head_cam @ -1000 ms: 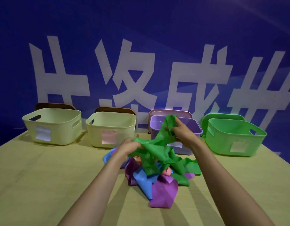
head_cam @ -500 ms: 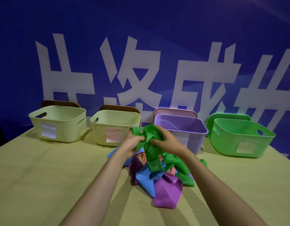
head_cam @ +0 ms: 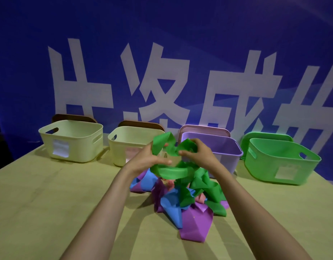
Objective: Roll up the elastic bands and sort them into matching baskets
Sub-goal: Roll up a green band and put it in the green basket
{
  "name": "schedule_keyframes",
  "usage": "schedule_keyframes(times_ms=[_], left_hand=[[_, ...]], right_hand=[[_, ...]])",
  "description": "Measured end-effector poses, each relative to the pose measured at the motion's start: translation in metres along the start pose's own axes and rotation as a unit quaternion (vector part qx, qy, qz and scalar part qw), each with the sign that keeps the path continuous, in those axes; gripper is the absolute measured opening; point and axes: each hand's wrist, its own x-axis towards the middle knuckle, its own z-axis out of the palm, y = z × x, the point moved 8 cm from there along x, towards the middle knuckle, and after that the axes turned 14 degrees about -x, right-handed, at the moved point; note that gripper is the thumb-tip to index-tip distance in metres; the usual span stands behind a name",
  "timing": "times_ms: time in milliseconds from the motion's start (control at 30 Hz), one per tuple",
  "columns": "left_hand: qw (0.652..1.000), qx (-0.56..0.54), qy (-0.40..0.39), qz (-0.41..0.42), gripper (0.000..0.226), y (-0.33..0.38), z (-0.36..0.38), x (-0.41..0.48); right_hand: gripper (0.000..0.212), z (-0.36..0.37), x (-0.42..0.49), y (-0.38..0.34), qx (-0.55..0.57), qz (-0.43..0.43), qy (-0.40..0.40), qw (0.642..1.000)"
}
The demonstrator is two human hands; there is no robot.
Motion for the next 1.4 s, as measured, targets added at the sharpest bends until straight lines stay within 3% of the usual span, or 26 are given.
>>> schedule_keyframes(times_ms=[133,200,333,400,467,500,600,700,833,967,1033,1133,1200,1300,1400], left_hand=[[0.994,-0.048,0.092,0.024,0.022,0.014,-0.007,0.002],[0.992,-0.037,0.118,0.017,0.024,0.013,-0.014,0.004],[0.997,0.006,0.062,-0.033,0.013,0.005,-0.015,0.007],[0.985,0.133,-0.005,-0.109,0.012,-0.002,-0.008,0.003],[0.95,0.27,-0.048,-0.146,0.035,-0.007,-0.004,0.004],[0.952,0.271,-0.043,-0.136,0.042,-0.004,-0.001,0.007],[0.996,0.087,0.001,-0.015,0.049,0.03,0.022,0.018],[0.997,-0.051,-0.022,0.06,0.032,0.065,0.051,0.027],[0.992,-0.103,-0.049,0.062,0.011,0.086,0.066,0.038],[0.969,-0.236,-0.059,0.031,0.009,0.098,0.071,0.04],[0.983,-0.177,-0.04,0.018,0.003,0.097,0.071,0.042],[0.994,0.088,-0.056,0.041,0.052,0.097,0.076,0.041],[0.967,0.226,-0.058,0.104,0.06,0.102,0.08,0.04],[0.945,0.222,-0.011,0.239,0.023,0.121,0.082,0.039],[0.952,0.145,0.035,0.266,0.02,0.126,0.076,0.05]], right_hand=[[0.03,-0.037,-0.004,-0.013,0.066,-0.038,0.154,0.985],[0.035,-0.057,-0.003,-0.01,0.154,-0.034,0.188,0.969],[0.04,-0.081,0.0,-0.01,0.435,0.014,0.136,0.89],[0.039,-0.087,-0.002,-0.016,0.504,0.017,0.092,0.859],[0.038,-0.09,-0.007,-0.028,0.521,-0.012,0.039,0.852],[0.037,-0.092,-0.009,-0.035,0.511,-0.031,0.016,0.859],[0.035,-0.099,-0.02,-0.056,0.416,-0.086,-0.022,0.905],[0.032,-0.102,-0.026,-0.069,0.347,-0.12,-0.03,0.93],[0.029,-0.12,-0.027,-0.074,0.289,-0.157,0.025,0.944],[0.026,-0.138,-0.024,-0.065,0.078,-0.174,0.084,0.978],[0.025,-0.136,-0.019,-0.054,0.018,-0.161,0.051,0.986],[0.02,-0.137,-0.014,-0.042,0.046,-0.128,0.042,0.99],[0.013,-0.143,-0.012,-0.036,0.087,-0.112,0.06,0.988],[0.014,-0.144,-0.007,-0.032,0.037,-0.123,0.068,0.989],[0.018,-0.131,0.002,-0.021,-0.087,-0.128,0.08,0.985]])
